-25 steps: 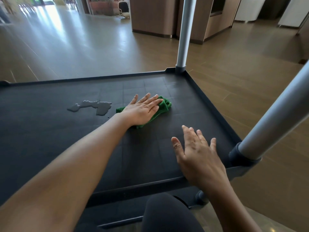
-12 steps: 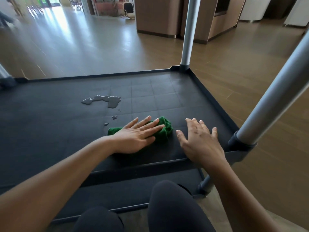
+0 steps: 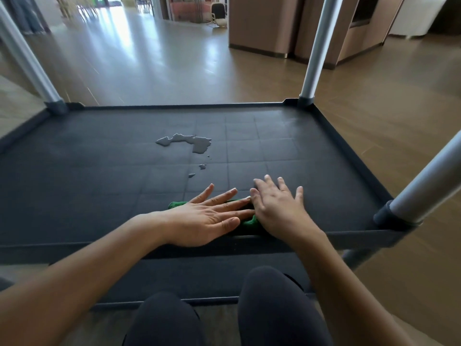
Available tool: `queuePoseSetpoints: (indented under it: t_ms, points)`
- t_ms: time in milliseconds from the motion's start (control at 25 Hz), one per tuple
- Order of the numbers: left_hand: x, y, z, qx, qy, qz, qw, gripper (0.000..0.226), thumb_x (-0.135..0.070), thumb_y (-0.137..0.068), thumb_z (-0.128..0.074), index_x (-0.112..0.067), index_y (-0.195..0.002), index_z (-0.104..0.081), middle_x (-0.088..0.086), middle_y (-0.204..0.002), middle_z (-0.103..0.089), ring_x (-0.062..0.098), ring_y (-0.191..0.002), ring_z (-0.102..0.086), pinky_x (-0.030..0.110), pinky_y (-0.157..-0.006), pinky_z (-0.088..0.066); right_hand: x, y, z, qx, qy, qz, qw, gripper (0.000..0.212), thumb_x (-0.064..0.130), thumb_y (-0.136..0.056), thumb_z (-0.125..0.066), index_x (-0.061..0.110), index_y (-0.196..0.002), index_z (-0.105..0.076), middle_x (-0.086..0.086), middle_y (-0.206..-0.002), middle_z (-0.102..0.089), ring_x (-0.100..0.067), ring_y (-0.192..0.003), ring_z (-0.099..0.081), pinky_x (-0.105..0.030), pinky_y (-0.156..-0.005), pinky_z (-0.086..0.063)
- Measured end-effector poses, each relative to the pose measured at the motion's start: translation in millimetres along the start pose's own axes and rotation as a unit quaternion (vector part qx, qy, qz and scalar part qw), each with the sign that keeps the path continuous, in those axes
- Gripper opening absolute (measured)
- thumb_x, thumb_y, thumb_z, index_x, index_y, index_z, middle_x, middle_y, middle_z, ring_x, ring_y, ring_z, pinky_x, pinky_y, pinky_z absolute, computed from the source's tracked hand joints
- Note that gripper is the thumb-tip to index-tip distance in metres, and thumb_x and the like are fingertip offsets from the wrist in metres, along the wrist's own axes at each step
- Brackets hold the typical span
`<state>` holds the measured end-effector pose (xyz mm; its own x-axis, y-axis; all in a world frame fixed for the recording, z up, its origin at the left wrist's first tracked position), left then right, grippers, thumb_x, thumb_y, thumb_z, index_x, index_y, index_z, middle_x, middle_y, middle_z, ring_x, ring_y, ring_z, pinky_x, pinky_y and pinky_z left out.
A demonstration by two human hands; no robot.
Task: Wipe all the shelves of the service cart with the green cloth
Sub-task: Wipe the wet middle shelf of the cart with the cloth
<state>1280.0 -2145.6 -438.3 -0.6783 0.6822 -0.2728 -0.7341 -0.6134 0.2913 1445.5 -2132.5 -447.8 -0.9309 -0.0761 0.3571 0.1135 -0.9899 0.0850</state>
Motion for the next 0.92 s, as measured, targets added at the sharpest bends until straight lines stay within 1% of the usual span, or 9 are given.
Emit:
queuePoseSetpoints:
  t_ms: [40,120,160,240,360,480,640,800,920]
  points:
    - [3.7,-0.2,0.1,-0.004,-0.009,0.002,1.000,0.044,-0.060,-0.087,0.003,-0.063,-0.130,0.013,-0.039,-0.143,0.023,-0.012,-0.130,0.034,0.029,-0.109,0.029,-3.3,-1.1,-2.2,0.013,-0.007,-0.003,1.000,0.063,0.057,-0.096,-0.010,0.025,-0.150,-0.016,0.004,-0.160,-0.006,-0.017,-0.146,0.006,-0.052,-0.113,0.012]
    - [16.6,0.4,1.3,-0.017,-0.027,0.014,0.999,0.047,-0.064,-0.086,0.002,-0.063,-0.132,0.014,-0.041,-0.142,0.025,-0.011,-0.131,0.035,0.030,-0.108,0.031,-9.7,-0.5,-3.9,0.015,-0.022,-0.003,1.000,0.082,0.070,-0.083,0.002,0.026,-0.151,-0.011,0.007,-0.160,-0.003,-0.013,-0.146,0.010,-0.048,-0.112,0.017]
    - [24.3,0.1,3.0,-0.025,-0.039,0.022,0.999,0.048,-0.066,-0.085,0.002,-0.063,-0.131,0.015,-0.042,-0.141,0.025,-0.010,-0.131,0.035,0.030,-0.107,0.032,-11.4,1.1,-3.7,0.011,-0.027,0.000,1.000,0.089,0.073,-0.076,0.005,0.027,-0.151,-0.009,0.008,-0.160,-0.002,-0.012,-0.145,0.010,-0.047,-0.112,0.017]
    - [41.5,-2.5,8.3,-0.039,-0.059,0.036,0.997,0.048,-0.068,-0.083,0.001,-0.065,-0.129,0.017,-0.043,-0.139,0.025,-0.007,-0.132,0.036,0.030,-0.105,0.033,-10.2,2.5,-3.7,0.012,-0.028,0.002,1.000,0.094,0.076,-0.071,0.008,0.029,-0.151,-0.009,0.009,-0.159,0.000,-0.011,-0.145,0.012,-0.047,-0.112,0.018]
    - [68.9,-12.3,18.6,-0.051,-0.066,0.053,0.995,0.048,-0.070,-0.081,0.003,-0.067,-0.126,0.016,-0.045,-0.137,0.025,-0.006,-0.132,0.036,0.027,-0.103,0.034,-8.0,5.4,-6.3,0.023,0.007,0.003,1.000,0.090,0.076,-0.073,0.007,0.032,-0.151,-0.006,0.010,-0.159,0.006,-0.011,-0.144,0.015,-0.048,-0.111,0.019]
    - [100.2,-29.3,30.9,-0.073,-0.061,0.085,0.992,0.052,-0.069,-0.081,0.001,-0.062,-0.132,0.009,-0.039,-0.143,0.018,-0.004,-0.134,0.030,0.027,-0.105,0.031,-8.1,5.6,-7.6,0.029,0.032,0.002,0.999,0.078,0.071,-0.083,0.000,0.032,-0.151,-0.003,0.010,-0.159,0.009,-0.012,-0.144,0.018,-0.049,-0.111,0.019]
    - [133.8,-50.7,40.4,-0.102,-0.056,0.149,0.982,0.048,-0.058,-0.096,-0.010,-0.051,-0.143,0.000,-0.029,-0.154,0.007,-0.007,-0.132,0.026,0.037,-0.113,0.023,-6.9,6.4,-10.7,0.031,0.040,0.002,0.999,0.069,0.065,-0.091,-0.009,0.031,-0.151,-0.001,0.010,-0.158,0.010,-0.012,-0.144,0.018,-0.049,-0.111,0.018]
    - [132.5,-52.8,37.9,-0.114,-0.043,0.168,0.978,0.044,-0.055,-0.098,-0.012,-0.054,-0.140,0.002,-0.028,-0.154,0.007,-0.007,-0.131,0.027,0.039,-0.113,0.022,-5.0,4.9,-9.5,0.027,0.049,-0.004,0.998,0.067,0.062,-0.094,-0.016,0.030,-0.151,-0.003,0.008,-0.159,0.008,-0.013,-0.145,0.015,-0.051,-0.112,0.016]
    - [115.3,-44.8,32.4,-0.114,-0.036,0.172,0.978,0.048,-0.051,-0.100,-0.015,-0.050,-0.145,0.000,-0.025,-0.155,0.008,-0.003,-0.134,0.026,0.038,-0.115,0.019,-3.2,5.2,-6.6,0.023,0.049,-0.010,0.998,0.067,0.061,-0.094,-0.021,0.029,-0.151,-0.006,0.007,-0.159,0.006,-0.014,-0.145,0.013,-0.052,-0.113,0.014]
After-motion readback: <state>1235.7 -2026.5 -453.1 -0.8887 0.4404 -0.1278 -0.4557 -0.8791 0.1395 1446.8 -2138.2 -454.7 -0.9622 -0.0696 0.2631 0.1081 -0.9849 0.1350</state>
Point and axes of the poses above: each hand's wrist, its own y-axis away from the middle knuckle, its own z-axis out of the back of the hand, x = y × z, the point moved 3 cm from there along -y, towards the middle knuckle
